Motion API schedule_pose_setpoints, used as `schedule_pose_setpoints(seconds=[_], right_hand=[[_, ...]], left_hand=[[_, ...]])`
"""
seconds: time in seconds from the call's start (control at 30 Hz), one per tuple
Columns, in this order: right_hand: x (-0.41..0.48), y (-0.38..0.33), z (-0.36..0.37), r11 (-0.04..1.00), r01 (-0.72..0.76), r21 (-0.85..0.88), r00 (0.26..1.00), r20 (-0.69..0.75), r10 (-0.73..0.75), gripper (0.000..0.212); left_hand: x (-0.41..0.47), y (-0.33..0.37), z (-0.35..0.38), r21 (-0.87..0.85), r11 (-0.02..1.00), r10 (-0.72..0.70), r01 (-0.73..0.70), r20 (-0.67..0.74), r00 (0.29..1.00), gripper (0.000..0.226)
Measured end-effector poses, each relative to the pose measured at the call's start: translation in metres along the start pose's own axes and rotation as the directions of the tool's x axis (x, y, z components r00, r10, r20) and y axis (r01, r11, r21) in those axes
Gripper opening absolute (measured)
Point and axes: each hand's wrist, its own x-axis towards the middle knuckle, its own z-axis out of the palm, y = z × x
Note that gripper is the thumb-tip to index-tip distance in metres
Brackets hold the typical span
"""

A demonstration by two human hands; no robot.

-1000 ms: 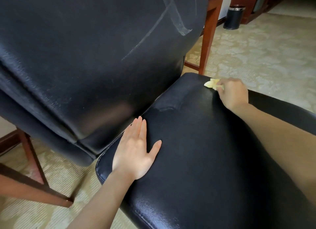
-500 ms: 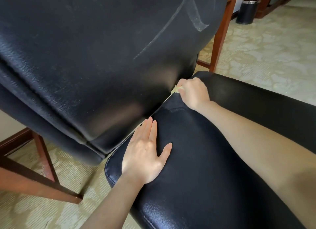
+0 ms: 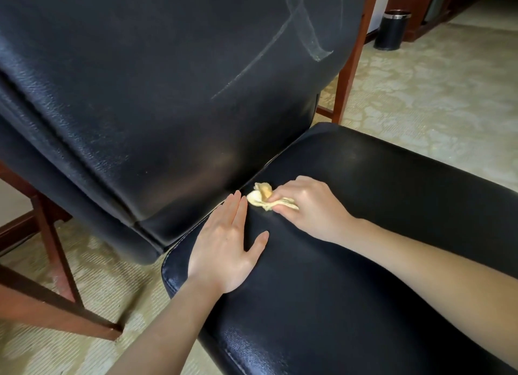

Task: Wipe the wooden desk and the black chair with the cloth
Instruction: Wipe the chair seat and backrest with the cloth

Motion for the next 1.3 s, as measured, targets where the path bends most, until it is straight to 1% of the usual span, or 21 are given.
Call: schedule_pose_setpoints(seconds=[0.1, 0.2, 0.3, 0.4, 0.47, 0.6, 0.7, 0.77, 0.83, 0.93, 1.07, 1.17, 1.3], right_hand=[[-0.016, 0.010, -0.016, 0.999, 0.026, -0.047, 0.997, 0.073, -0.023, 0.024], [-0.025, 0.029, -0.030, 0.986, 0.007, -0.164, 0.998, 0.063, 0.003, 0.022], [-0.022, 0.051, -0.041, 0.964, -0.056, -0.259, 0.998, 0.022, 0.064, 0.018], [-0.008, 0.079, -0.051, 0.918, -0.163, -0.361, 0.986, -0.024, 0.165, 0.019], [0.008, 0.098, -0.057, 0.881, -0.260, -0.396, 0.965, -0.063, 0.256, 0.020], [0.046, 0.122, -0.057, 0.789, -0.436, -0.433, 0.896, -0.128, 0.425, 0.022], [0.072, 0.124, -0.045, 0.741, -0.553, -0.380, 0.831, -0.190, 0.522, 0.022], [0.085, 0.118, -0.034, 0.737, -0.595, -0.321, 0.803, -0.218, 0.554, 0.022], [0.094, 0.107, -0.021, 0.764, -0.568, -0.306, 0.823, -0.221, 0.524, 0.025], [0.099, 0.089, -0.005, 0.812, -0.460, -0.360, 0.888, -0.203, 0.413, 0.027], [0.088, 0.070, 0.005, 0.875, -0.335, -0.350, 0.939, -0.199, 0.280, 0.025], [0.073, 0.051, 0.010, 0.931, -0.215, -0.297, 0.969, -0.182, 0.165, 0.025], [0.047, 0.033, 0.007, 0.983, -0.072, -0.168, 0.995, -0.087, 0.058, 0.029]], left_hand=[[0.001, -0.001, 0.001, -0.005, 1.000, -0.008, 0.008, 0.011, 1.000, 0.077], [0.003, -0.001, 0.001, -0.003, 1.000, -0.005, 0.005, 0.016, 1.000, 0.077], [0.003, -0.001, 0.001, -0.009, 1.000, -0.012, 0.012, 0.016, 1.000, 0.077], [0.003, -0.002, 0.001, -0.009, 1.000, -0.004, 0.004, 0.021, 1.000, 0.077], [0.004, -0.002, 0.000, -0.010, 1.000, 0.002, -0.002, 0.018, 1.000, 0.076], [0.004, -0.003, 0.001, -0.027, 1.000, 0.010, -0.010, 0.004, 1.000, 0.074], [0.006, -0.003, 0.002, -0.026, 1.000, 0.014, -0.014, -0.002, 1.000, 0.074], [0.007, -0.003, 0.001, -0.019, 1.000, 0.011, -0.011, -0.001, 1.000, 0.076], [0.007, -0.003, 0.002, -0.018, 1.000, 0.005, -0.005, 0.002, 1.000, 0.078], [0.008, -0.003, 0.001, -0.021, 1.000, 0.004, -0.004, 0.004, 1.000, 0.077], [0.009, -0.003, 0.000, -0.027, 1.000, 0.008, -0.007, 0.012, 1.000, 0.071], [0.009, -0.002, -0.001, -0.022, 1.000, 0.003, -0.003, 0.032, 0.999, 0.072], [0.012, -0.002, -0.005, -0.009, 1.000, 0.008, -0.008, 0.082, 0.997, 0.073]])
